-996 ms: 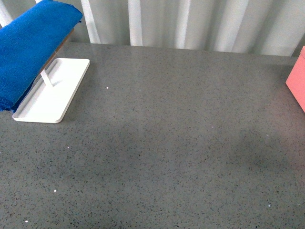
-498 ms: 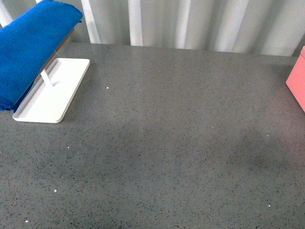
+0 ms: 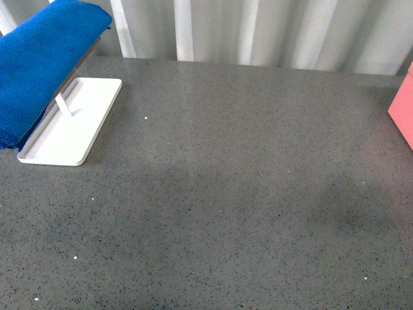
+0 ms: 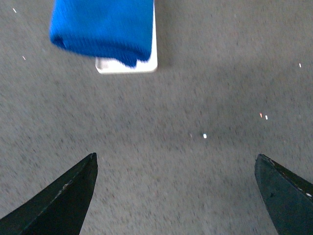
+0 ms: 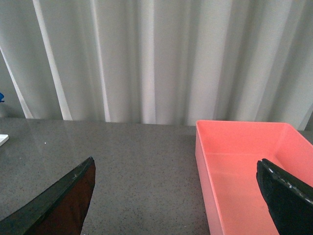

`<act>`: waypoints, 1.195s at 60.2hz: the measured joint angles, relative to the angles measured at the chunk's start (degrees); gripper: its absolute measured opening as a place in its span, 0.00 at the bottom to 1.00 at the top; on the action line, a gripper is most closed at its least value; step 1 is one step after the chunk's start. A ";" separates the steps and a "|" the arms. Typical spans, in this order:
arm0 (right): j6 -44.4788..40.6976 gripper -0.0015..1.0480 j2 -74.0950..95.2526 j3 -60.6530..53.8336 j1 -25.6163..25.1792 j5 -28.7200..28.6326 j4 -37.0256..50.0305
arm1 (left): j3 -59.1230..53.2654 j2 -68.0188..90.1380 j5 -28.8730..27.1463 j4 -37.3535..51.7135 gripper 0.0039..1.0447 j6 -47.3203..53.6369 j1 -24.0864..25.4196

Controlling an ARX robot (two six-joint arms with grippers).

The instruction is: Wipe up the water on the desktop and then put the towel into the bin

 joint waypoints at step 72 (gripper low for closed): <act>0.00 0.93 -0.02 0.00 0.00 0.00 0.00 | 94.14 90.47 -1.38 -17.07 0.94 11.08 5.75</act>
